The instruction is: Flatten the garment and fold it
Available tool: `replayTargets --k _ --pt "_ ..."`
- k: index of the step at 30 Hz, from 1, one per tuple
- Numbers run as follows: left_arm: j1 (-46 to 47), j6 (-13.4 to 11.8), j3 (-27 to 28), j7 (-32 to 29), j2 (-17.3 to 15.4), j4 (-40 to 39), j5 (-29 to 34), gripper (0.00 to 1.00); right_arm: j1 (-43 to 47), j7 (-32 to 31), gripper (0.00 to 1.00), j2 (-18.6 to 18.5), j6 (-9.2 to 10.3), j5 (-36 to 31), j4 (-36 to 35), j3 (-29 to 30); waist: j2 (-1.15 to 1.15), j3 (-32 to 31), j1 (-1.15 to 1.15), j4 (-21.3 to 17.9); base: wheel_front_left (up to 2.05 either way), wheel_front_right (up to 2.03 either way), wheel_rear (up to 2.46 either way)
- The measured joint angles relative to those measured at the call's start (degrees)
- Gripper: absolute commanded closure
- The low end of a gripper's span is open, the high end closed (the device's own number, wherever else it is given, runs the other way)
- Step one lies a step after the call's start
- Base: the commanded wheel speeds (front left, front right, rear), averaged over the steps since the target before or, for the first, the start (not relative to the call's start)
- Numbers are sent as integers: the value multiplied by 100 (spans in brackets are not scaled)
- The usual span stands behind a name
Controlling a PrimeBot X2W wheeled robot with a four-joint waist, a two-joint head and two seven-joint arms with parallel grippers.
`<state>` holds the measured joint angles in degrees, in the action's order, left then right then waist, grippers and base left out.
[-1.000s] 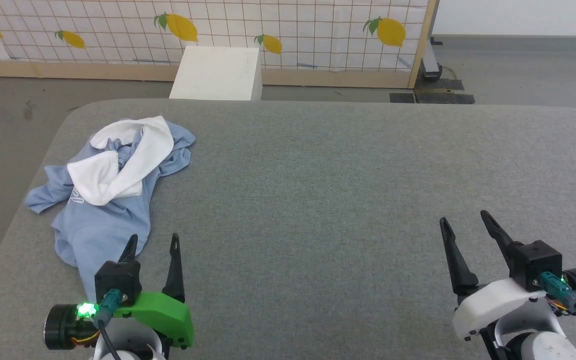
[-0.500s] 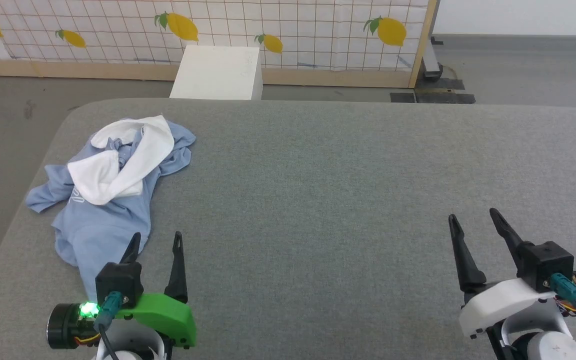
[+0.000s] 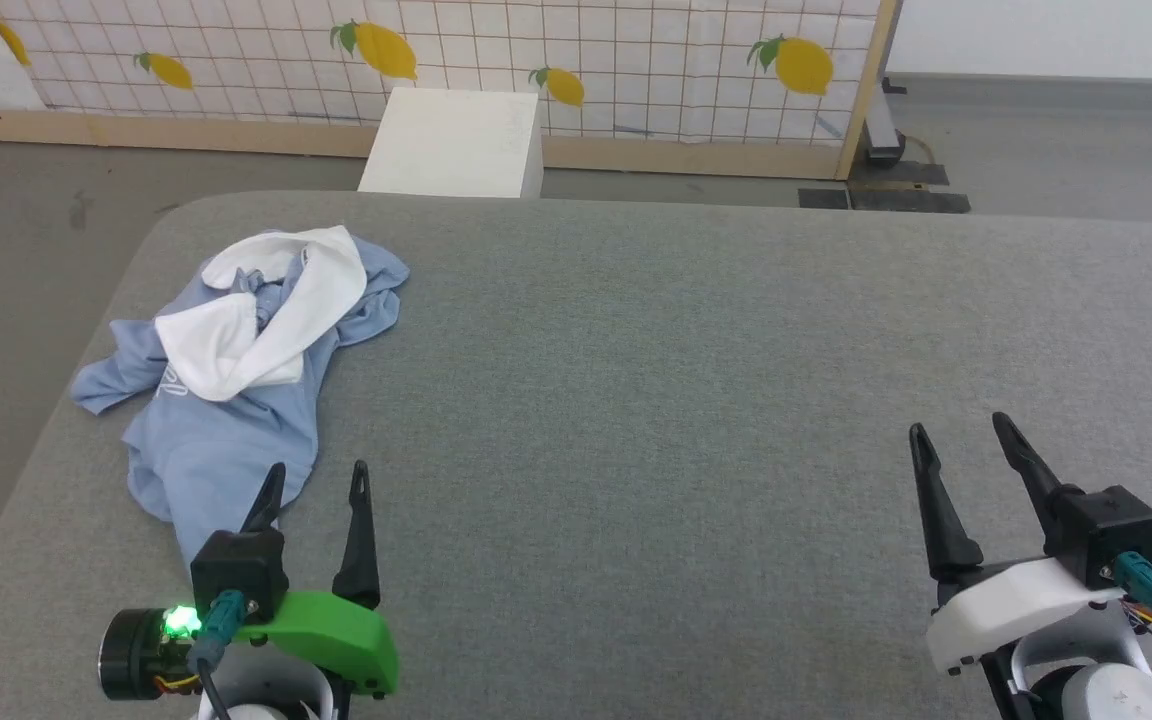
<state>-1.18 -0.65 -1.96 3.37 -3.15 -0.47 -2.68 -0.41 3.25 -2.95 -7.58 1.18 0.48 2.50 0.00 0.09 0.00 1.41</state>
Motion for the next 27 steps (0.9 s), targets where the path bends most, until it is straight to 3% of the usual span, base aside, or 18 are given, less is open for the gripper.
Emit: replayTargets --k 27 --pt "-222 -78 4 334 0 -84 -218 0 61 334 0 0 0 100 210 -60 0 -136 0 694 0 0 0"
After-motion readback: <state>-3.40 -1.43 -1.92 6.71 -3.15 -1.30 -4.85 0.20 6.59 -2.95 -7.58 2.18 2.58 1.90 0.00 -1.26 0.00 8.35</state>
